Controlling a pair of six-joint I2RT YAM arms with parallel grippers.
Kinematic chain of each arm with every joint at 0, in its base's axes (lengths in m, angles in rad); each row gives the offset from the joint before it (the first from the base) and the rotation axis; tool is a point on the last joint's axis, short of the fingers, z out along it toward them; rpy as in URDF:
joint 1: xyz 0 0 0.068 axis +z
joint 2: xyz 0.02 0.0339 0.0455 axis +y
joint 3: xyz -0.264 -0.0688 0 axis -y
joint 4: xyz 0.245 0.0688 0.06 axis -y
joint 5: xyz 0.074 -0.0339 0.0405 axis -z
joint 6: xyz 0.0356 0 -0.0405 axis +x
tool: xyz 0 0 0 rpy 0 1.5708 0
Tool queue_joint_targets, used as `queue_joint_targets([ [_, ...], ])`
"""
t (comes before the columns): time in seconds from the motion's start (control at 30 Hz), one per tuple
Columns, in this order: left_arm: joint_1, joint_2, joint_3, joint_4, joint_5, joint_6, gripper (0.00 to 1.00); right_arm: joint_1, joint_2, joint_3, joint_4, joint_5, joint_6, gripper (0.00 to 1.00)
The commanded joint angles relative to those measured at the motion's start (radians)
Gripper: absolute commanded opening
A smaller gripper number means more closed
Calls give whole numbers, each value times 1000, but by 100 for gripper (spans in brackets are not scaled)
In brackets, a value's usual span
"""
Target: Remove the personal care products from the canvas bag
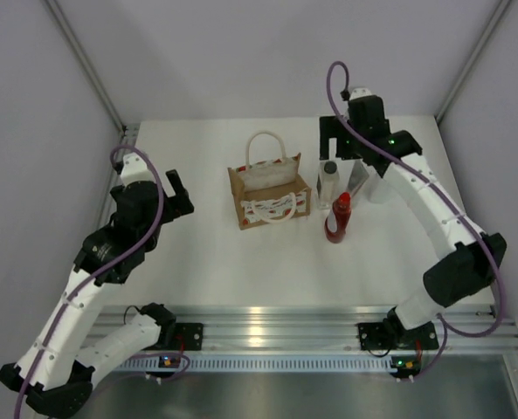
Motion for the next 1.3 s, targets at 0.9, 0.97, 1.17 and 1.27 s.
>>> queue_joint_targets([
  [0.9, 1, -113, -208, -40, -187, -18, 99, 13, -997, -709, 42, 386, 37, 100],
  [0.97, 1, -109, -208, -37, -187, -20, 99, 13, -1021, -734, 55, 426, 38, 99],
  [1.17, 2, -115, -215, -30, -206, -20, 99, 13, -1058, -777, 91, 394, 31, 100],
  [1.27, 2, -124, -241, -20, -183, -17, 98, 13, -1057, -786, 95, 394, 35, 100],
])
